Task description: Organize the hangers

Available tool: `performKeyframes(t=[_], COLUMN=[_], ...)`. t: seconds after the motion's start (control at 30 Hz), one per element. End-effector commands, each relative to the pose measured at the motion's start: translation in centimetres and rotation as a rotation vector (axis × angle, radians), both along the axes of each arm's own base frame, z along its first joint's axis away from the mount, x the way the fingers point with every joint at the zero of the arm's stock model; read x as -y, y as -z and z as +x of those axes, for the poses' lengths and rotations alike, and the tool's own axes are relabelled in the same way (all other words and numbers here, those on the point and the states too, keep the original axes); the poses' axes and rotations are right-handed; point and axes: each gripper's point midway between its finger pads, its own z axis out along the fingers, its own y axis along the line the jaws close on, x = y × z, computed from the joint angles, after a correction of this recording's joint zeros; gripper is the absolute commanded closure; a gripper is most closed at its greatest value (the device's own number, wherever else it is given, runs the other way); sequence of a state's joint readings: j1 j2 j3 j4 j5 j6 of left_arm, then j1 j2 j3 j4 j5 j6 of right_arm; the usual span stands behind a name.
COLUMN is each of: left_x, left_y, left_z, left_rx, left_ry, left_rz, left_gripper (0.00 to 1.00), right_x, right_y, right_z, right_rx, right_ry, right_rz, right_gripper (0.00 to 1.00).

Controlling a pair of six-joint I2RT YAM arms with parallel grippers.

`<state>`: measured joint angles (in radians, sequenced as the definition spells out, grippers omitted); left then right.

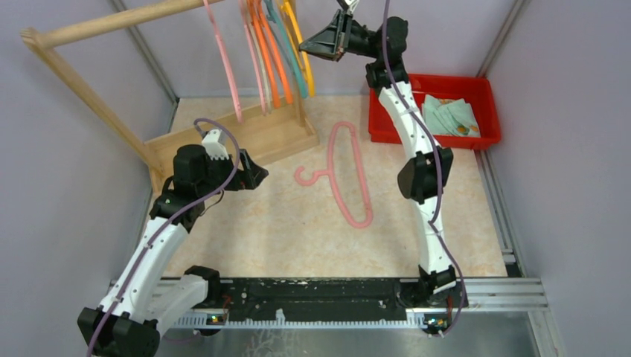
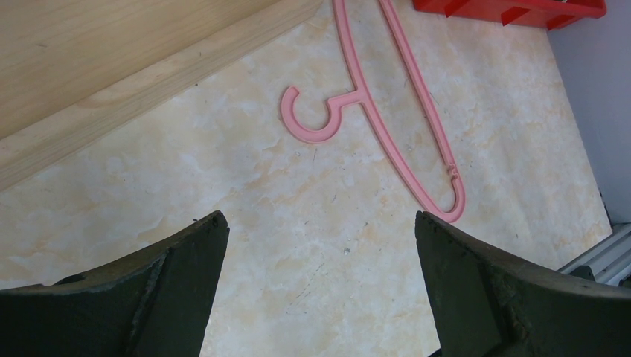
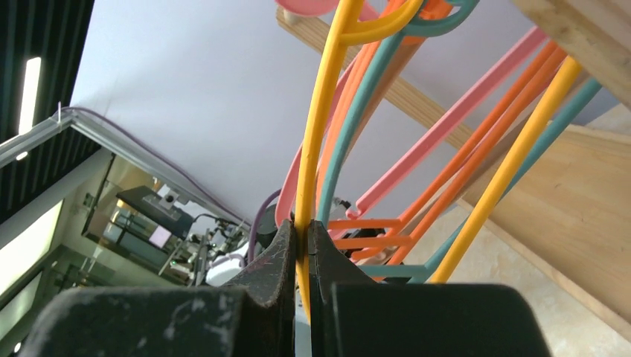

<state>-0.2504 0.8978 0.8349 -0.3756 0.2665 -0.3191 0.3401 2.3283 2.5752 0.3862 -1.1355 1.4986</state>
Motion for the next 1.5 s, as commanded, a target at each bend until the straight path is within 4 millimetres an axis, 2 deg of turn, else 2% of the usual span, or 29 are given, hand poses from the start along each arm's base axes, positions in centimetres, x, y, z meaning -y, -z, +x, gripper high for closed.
performKeyframes(t=[0.0, 0.17, 0.57, 0.7, 0.8, 0.93, 1.0, 1.1, 1.17, 1.3, 1.33, 1.4, 1.47], left_x=[0.0, 0.1, 0.0, -0.1, -0.1, 0.0, 0.0, -0.1, -0.1, -0.3, -0.3, -0.4, -0.5], left_y=[-0.6, -0.7, -0.6, 0.0, 0.2, 0.2, 0.2, 0.2, 0.4, 1.0, 1.3, 1.7, 2.1], left_z=[0.3, 0.4, 0.8, 0.9, 1.1, 1.4, 1.6, 1.8, 1.8, 1.8, 1.8, 1.6, 1.3], left_rx=[0.023, 0.020, 0.012, -0.004, -0.005, 0.000, 0.000, 0.003, 0.003, -0.005, -0.011, -0.017, -0.027], left_ry=[0.004, 0.010, 0.001, -0.005, -0.006, -0.005, -0.004, -0.009, -0.013, -0.019, -0.021, -0.023, -0.021], left_rz=[-0.002, -0.002, 0.007, 0.015, 0.014, 0.017, 0.022, 0.024, 0.026, 0.034, 0.035, 0.038, 0.041], left_gripper=[0.00, 0.00, 0.00, 0.00, 0.00, 0.00, 0.00, 0.00, 0.00, 0.00, 0.00, 0.00, 0.00], right_x=[-0.6, -1.1, -1.3, -1.3, -0.7, 1.0, 2.2, 3.5, 4.4, 7.8, 8.6, 9.6, 10.4], right_y=[-2.2, -1.2, -0.6, -0.1, -1.0, -2.6, -3.3, -3.6, -3.4, -2.5, -1.5, 1.7, 5.9], right_z=[0.2, 2.0, 5.8, 6.3, 5.6, 4.6, 3.9, 2.9, 2.4, 2.0, 2.3, 2.8, 2.7], right_rx=[0.109, 0.079, 0.031, 0.024, 0.069, 0.155, 0.187, 0.207, 0.223, 0.248, 0.235, 0.208, 0.203], right_ry=[0.071, 0.122, 0.251, 0.257, 0.250, 0.287, 0.309, 0.326, 0.354, 0.500, 0.534, 0.595, 0.661], right_rz=[0.082, 0.085, 0.151, 0.146, 0.152, 0.136, 0.126, 0.096, 0.061, -0.027, -0.068, -0.217, -0.414], right_gripper=[1.00, 1.00, 0.99, 0.73, 0.54, 0.39, 0.37, 0.17, 0.15, 0.12, 0.12, 0.12, 0.13])
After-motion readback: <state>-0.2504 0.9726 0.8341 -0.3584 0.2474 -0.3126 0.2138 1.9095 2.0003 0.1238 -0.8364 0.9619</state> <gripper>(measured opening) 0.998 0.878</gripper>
